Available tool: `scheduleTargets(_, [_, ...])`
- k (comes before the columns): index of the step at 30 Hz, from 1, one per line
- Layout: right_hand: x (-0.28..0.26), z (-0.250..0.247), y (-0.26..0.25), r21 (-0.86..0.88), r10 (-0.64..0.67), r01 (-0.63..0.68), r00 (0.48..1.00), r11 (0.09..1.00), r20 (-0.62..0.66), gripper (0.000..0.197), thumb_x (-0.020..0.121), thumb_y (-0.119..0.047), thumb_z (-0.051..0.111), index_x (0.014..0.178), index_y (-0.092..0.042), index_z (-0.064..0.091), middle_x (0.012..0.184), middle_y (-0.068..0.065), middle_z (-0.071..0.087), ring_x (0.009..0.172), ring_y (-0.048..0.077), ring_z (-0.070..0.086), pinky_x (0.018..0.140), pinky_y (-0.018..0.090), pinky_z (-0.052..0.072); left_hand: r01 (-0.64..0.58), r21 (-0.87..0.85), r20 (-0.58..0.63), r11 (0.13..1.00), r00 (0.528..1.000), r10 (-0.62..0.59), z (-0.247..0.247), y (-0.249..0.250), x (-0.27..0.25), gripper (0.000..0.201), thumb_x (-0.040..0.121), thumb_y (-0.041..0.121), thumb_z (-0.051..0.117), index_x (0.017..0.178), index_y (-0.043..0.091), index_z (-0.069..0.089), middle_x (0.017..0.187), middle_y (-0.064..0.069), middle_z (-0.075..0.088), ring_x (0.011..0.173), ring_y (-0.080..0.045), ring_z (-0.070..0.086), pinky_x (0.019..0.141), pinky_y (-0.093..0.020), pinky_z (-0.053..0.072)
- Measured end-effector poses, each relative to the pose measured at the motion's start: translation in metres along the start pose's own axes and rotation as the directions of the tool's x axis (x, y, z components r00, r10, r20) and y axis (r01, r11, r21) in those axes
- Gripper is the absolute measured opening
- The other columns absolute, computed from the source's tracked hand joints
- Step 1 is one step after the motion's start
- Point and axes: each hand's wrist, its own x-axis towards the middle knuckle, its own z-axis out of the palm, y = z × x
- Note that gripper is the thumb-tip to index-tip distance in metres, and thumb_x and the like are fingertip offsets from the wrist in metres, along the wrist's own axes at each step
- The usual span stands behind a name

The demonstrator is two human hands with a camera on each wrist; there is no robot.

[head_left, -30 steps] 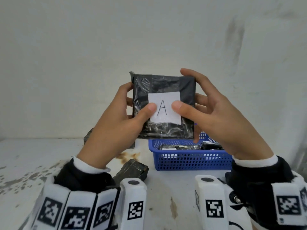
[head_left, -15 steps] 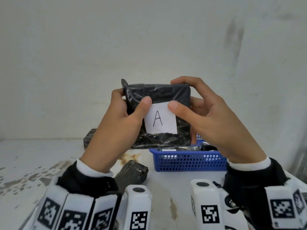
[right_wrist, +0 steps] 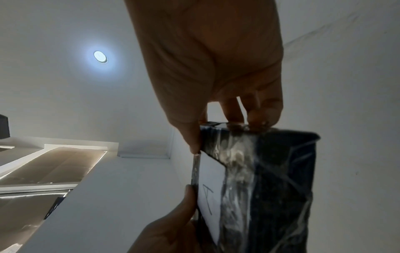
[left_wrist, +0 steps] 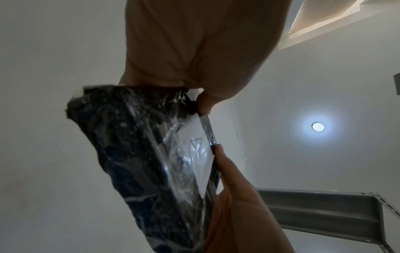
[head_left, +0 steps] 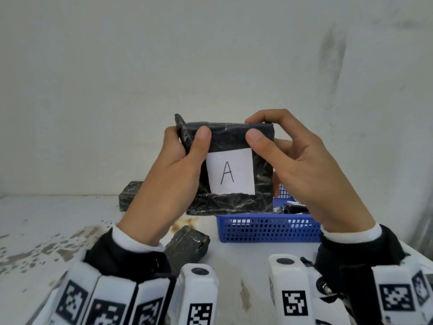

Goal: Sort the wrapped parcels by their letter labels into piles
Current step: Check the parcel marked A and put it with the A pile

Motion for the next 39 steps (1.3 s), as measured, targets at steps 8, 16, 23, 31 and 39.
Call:
scheduleTargets(8, [0.002, -0.001, 0.003, -0.234, 0.056, -0.056, 0.998, 0.970, -0.010, 0.068, 0.076, -0.069, 0.052, 0.140, -0.055, 0.035, 0.093, -0.023, 0.074, 0.066, -0.001, 0.064, 0.068, 0.004, 0.044, -0.103, -0.075, -0.040, 0.992, 0.994, 0.100, 0.003, 0.005, -0.002, 0.028, 0.088, 0.057, 0.046, 0.101, 0.032, 0.046, 0.089, 0.021, 0.064, 0.082, 0.011, 0.062, 0.068, -0.012, 0.048])
scheduleTargets(16, [0.002, -0.002, 0.001, -0.016, 0.134, -0.135, 0.990, 0.991, -0.053, 0.021, 0.097, -0.044, 0.056, 0.105, -0.027, 0.066, 0.099, -0.007, 0.072, 0.059, 0.022, 0.064, 0.058, 0.032, 0.054, -0.069, -0.050, 0.041, 0.996, 0.997, 0.071, 0.011, 0.008, 0.004, 0.031, 0.098, 0.057, 0.034, 0.119, 0.037, 0.043, 0.095, 0.025, 0.061, 0.087, 0.018, 0.058, 0.081, -0.014, 0.046])
scheduleTargets(23, [-0.001, -0.011, -0.004, 0.081, 0.080, -0.075, 0.995, 0.994, -0.059, 0.020, 0.102, -0.035, 0.050, 0.092, -0.027, 0.066, 0.096, 0.006, 0.070, 0.061, 0.025, 0.062, 0.059, 0.036, 0.055, -0.027, -0.122, -0.008, 0.992, 1.000, 0.027, 0.011, 0.016, 0.004, 0.019, 0.101, 0.041, 0.039, 0.110, 0.032, 0.053, 0.093, 0.023, 0.063, 0.082, 0.018, 0.059, 0.091, -0.028, 0.044])
scheduleTargets(31, [-0.004, -0.023, -0.003, 0.038, 0.047, -0.043, 0.994, 0.998, -0.098, 0.019, 0.101, -0.038, 0.053, 0.089, -0.031, 0.067, 0.085, -0.008, 0.068, 0.057, 0.021, 0.060, 0.056, 0.034, 0.054, -0.040, -0.059, 0.052, 0.997, 0.998, 0.043, 0.022, 0.016, -0.003, 0.016, 0.098, 0.052, 0.034, 0.103, 0.042, 0.046, 0.083, 0.044, 0.059, 0.081, 0.026, 0.055, 0.091, -0.029, 0.042])
scheduleTargets(39, [-0.004, -0.020, -0.002, 0.002, 0.023, -0.023, 0.993, 1.000, -0.115, 0.015, 0.100, -0.038, 0.056, 0.097, -0.028, 0.066, 0.087, -0.015, 0.067, 0.054, 0.016, 0.060, 0.054, 0.032, 0.055, -0.051, -0.100, 0.009, 0.994, 0.999, 0.052, 0.024, 0.018, -0.004, 0.014, 0.097, 0.050, 0.039, 0.102, 0.040, 0.047, 0.083, 0.041, 0.060, 0.080, 0.023, 0.057, 0.089, -0.033, 0.046])
